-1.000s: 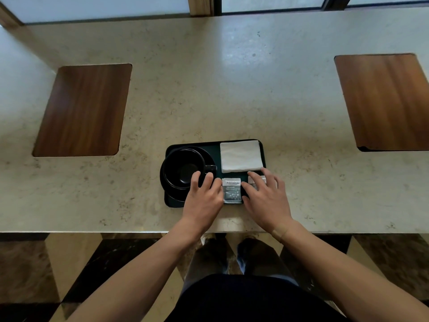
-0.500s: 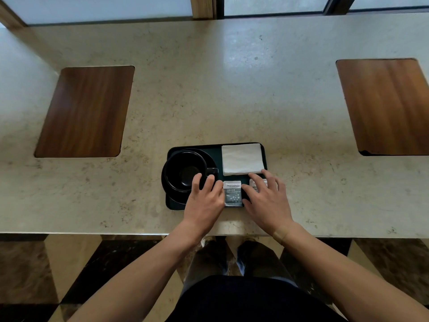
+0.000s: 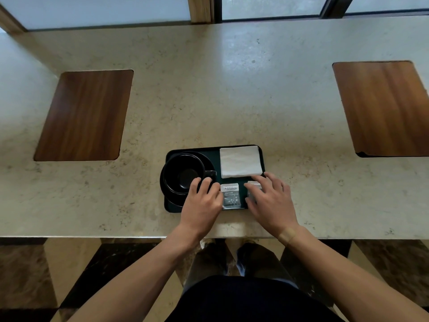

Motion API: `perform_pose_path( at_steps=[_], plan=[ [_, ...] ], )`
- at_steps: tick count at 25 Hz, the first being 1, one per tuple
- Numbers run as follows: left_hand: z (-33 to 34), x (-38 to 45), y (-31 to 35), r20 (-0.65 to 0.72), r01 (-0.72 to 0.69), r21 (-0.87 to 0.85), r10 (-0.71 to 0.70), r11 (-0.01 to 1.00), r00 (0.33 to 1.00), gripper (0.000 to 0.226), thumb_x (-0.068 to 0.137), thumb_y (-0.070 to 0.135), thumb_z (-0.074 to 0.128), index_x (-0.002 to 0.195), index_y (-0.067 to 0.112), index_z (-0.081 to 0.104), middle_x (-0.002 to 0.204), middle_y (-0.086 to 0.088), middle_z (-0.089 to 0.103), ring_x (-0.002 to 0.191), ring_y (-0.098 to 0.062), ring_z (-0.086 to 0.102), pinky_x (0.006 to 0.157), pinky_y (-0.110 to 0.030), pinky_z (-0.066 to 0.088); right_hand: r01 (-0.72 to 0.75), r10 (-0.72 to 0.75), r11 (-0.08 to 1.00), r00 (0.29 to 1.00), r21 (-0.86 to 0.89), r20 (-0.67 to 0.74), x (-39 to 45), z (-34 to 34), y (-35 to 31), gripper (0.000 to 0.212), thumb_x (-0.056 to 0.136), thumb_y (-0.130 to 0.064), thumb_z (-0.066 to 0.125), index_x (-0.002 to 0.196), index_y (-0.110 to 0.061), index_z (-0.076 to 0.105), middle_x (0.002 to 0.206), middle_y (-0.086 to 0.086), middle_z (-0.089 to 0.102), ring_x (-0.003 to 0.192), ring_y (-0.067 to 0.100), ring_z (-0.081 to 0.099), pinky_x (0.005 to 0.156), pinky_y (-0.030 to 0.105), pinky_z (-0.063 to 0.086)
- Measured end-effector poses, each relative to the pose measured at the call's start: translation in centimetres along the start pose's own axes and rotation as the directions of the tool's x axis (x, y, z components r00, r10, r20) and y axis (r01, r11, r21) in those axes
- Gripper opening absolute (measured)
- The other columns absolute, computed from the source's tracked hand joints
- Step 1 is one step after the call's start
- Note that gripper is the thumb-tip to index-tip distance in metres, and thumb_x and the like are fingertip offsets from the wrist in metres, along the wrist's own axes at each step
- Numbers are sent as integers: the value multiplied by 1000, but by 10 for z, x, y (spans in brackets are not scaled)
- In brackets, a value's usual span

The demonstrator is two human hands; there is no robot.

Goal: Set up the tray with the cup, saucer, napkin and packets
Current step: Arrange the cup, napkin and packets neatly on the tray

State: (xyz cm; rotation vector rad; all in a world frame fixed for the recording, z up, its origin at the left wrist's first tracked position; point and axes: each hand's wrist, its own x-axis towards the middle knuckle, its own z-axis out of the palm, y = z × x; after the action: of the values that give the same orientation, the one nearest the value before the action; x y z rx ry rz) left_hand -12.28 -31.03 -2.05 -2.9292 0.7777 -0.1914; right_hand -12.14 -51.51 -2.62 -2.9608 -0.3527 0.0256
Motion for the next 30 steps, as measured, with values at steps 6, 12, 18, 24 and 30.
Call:
perform_pose_path(
  at_steps=[6,12,18,24,30],
  plan=[
    [-17,24,16,-136,-90,-99,76,991,988,7,85,16,64,92,14,66,100,-4,66,101,-28,58,84,-41,37,-81,81,995,997,61,2,-14,-8,41,43,86,-39,64,126,-22,59,127,3,61,124,27,46,86,43,45],
    [-12,55,35,40,-112,-119,117,987,992,23,77,19,72,98,18,65,104,1,67,111,-28,54,85,-41,33,-86,84,995,995,49,53,-20,-6,54,46,84,-43,64,126,-26,58,129,5,59,127,30,45,86,45,46],
    [-10,69,36,270,29,-187,23,982,962,43,66,14,77,104,20,58,105,2,70,117,-30,53,88,-46,41,-44,38,998,991,44,132,-8,-8,58,51,83,-50,62,129,-31,54,137,5,53,132,32,38,90,47,46],
    [-6,71,41,304,88,-212,-20,973,952,42,78,14,64,118,22,52,121,2,64,125,-29,44,94,-46,32,-6,-1,999,978,34,208,-3,-7,57,54,85,-55,57,134,-33,50,144,5,46,137,33,32,98,49,41],
    [-7,68,43,299,94,-228,-23,969,954,43,81,21,63,122,24,49,126,3,60,126,-27,41,97,-45,28,-9,-1,999,973,42,232,-3,-8,58,55,85,-55,56,136,-34,48,145,5,45,138,32,31,100,49,39]
  ],
)
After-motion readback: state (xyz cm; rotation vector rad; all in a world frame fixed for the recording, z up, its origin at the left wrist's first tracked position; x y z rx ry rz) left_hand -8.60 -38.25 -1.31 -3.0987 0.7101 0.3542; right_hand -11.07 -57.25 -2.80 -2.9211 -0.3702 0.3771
